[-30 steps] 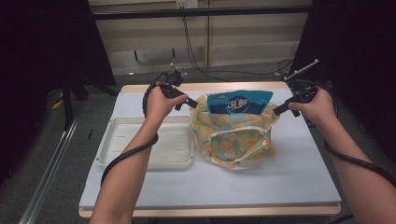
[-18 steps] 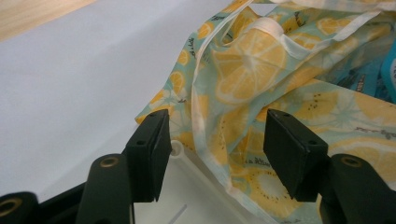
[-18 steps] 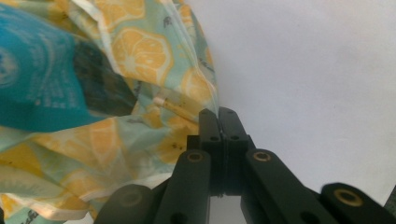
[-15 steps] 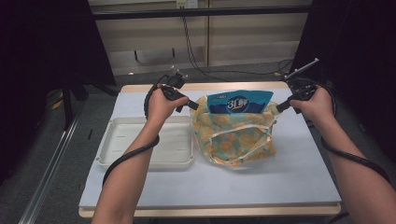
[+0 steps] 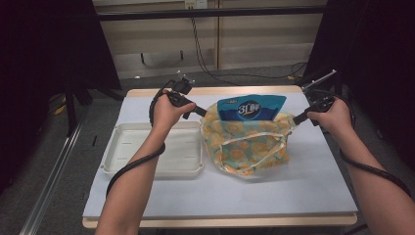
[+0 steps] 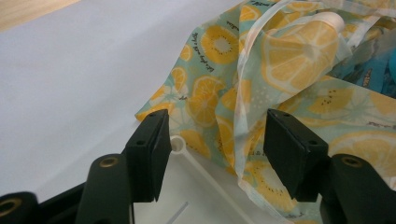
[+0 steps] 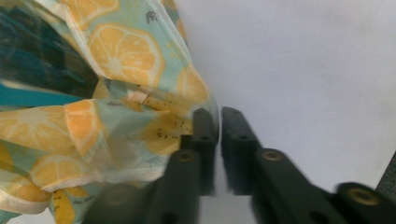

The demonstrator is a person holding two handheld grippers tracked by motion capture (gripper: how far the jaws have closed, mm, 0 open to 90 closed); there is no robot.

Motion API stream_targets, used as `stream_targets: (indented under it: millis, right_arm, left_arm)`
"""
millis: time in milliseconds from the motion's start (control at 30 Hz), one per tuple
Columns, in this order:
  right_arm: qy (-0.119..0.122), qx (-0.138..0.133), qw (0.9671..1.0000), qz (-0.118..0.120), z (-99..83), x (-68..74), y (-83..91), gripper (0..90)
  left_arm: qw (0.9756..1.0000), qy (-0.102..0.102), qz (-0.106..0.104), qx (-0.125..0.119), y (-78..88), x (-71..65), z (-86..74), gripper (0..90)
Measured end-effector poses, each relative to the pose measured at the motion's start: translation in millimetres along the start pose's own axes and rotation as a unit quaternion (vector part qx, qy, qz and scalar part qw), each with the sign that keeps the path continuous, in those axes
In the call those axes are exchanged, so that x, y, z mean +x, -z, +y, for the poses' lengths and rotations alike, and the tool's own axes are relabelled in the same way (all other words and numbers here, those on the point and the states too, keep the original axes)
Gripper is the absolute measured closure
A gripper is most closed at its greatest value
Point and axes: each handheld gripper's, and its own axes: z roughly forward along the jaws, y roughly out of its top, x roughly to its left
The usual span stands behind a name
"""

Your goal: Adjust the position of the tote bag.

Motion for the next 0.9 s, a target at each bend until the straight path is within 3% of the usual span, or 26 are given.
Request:
stream_targets:
  millis: [367,767,900]
  right_arm:
    - [0.044,-0.008,0.9990,-0.001,-4.3,17.9,23.2,59.7]
    - [0.063,-0.032,0.9972,0.026,-16.0,30.7,37.5,48.8]
    - [0.072,-0.030,0.9967,0.021,-18.1,34.3,41.1,46.6]
  left_arm:
    - [0.9999,-0.006,-0.015,-0.002,12.9,-11.2,-4.5,37.1]
    - [0.9993,-0.019,-0.030,-0.008,17.4,-20.5,-14.3,35.3]
    - [0.9991,-0.023,-0.036,-0.008,17.2,-23.9,-16.9,34.7]
